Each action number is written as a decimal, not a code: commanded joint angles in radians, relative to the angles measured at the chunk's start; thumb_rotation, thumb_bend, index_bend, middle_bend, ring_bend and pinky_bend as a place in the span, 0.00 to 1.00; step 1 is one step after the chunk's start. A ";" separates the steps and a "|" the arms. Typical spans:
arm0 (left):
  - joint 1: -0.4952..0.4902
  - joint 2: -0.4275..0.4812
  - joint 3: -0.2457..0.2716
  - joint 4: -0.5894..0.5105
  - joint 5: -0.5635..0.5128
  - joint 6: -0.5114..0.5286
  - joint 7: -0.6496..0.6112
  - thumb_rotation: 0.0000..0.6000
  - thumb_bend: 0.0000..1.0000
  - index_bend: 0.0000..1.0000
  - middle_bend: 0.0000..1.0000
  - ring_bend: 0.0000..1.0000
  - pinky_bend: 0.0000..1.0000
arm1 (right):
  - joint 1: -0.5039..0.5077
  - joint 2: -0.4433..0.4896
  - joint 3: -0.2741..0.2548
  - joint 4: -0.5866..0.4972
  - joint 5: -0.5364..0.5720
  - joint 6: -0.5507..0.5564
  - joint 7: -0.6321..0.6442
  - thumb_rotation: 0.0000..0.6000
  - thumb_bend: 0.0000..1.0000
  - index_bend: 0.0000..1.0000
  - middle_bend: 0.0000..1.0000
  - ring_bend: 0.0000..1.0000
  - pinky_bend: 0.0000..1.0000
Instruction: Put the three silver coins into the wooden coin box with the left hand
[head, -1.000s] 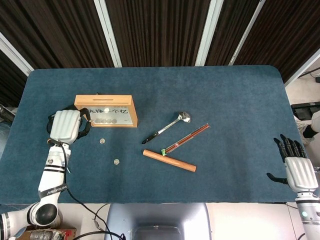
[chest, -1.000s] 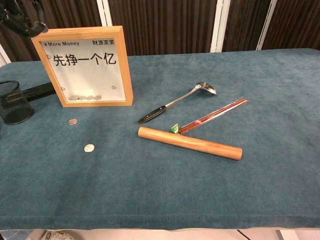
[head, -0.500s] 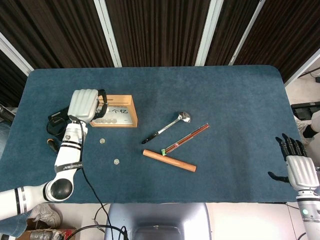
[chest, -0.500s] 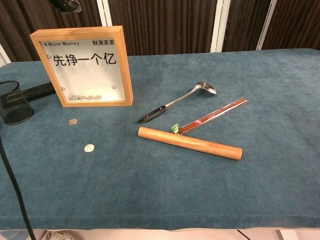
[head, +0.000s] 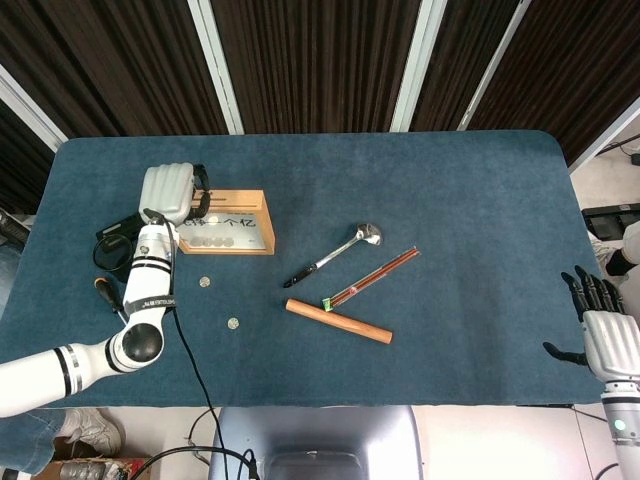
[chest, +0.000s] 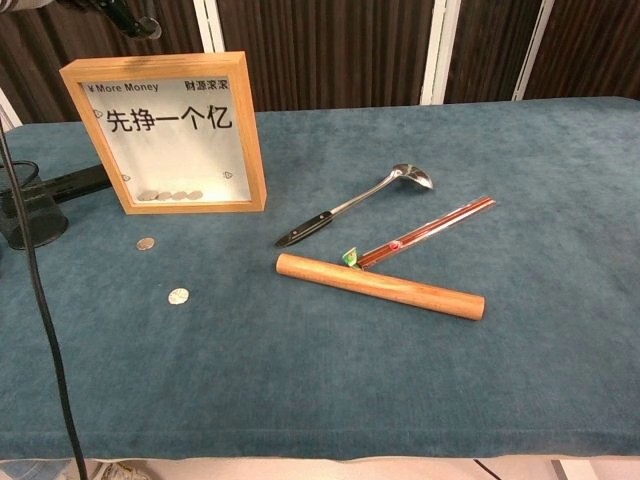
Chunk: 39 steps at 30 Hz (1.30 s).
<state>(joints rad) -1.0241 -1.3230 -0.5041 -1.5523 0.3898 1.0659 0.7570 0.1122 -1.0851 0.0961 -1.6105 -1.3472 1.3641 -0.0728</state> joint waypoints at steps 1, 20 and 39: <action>-0.014 -0.007 0.017 0.031 -0.016 -0.014 -0.011 1.00 0.42 0.59 1.00 1.00 1.00 | 0.000 0.000 0.000 0.000 0.000 0.001 0.000 1.00 0.14 0.00 0.00 0.00 0.00; -0.048 -0.025 0.081 0.087 -0.028 -0.017 -0.038 1.00 0.42 0.59 1.00 1.00 1.00 | 0.002 -0.006 0.001 0.001 0.011 -0.003 -0.015 1.00 0.14 0.00 0.00 0.00 0.00; -0.066 -0.031 0.113 0.101 -0.052 -0.023 -0.042 1.00 0.42 0.54 1.00 1.00 1.00 | -0.001 -0.002 0.001 -0.001 0.008 0.002 -0.008 1.00 0.14 0.00 0.00 0.00 0.00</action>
<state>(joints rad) -1.0896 -1.3535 -0.3918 -1.4516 0.3382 1.0428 0.7150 0.1112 -1.0872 0.0968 -1.6109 -1.3391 1.3658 -0.0814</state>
